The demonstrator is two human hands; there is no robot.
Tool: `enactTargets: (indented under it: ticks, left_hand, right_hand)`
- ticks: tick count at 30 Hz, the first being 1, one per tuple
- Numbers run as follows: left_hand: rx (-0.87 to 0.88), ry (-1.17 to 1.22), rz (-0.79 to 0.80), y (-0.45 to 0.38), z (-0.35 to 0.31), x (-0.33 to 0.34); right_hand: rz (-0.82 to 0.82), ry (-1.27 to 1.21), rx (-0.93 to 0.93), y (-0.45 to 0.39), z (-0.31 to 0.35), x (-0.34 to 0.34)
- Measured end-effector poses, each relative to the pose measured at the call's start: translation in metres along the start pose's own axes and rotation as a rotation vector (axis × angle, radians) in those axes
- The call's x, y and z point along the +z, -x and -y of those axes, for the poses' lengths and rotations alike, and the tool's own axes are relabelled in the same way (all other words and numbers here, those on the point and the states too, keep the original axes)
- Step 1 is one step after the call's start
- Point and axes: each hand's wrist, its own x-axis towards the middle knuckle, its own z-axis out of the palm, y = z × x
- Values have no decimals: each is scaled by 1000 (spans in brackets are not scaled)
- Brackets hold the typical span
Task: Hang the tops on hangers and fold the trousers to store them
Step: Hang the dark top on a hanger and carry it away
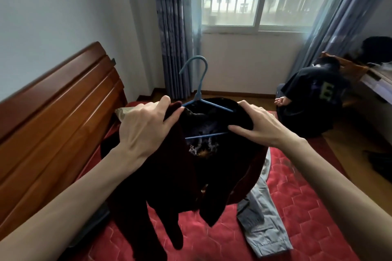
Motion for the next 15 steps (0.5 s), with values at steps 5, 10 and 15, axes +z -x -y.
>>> enactTargets:
  ticks: [5, 10, 15]
  left_hand:
    - [179, 48, 4, -3, 5, 8]
    - [277, 174, 154, 1, 32, 16]
    - [-92, 329, 235, 19, 65, 21]
  right_hand:
    - [-87, 96, -111, -4, 9, 26]
    - [-247, -85, -72, -12, 15, 31]
    - [-358, -121, -16, -9, 6, 16]
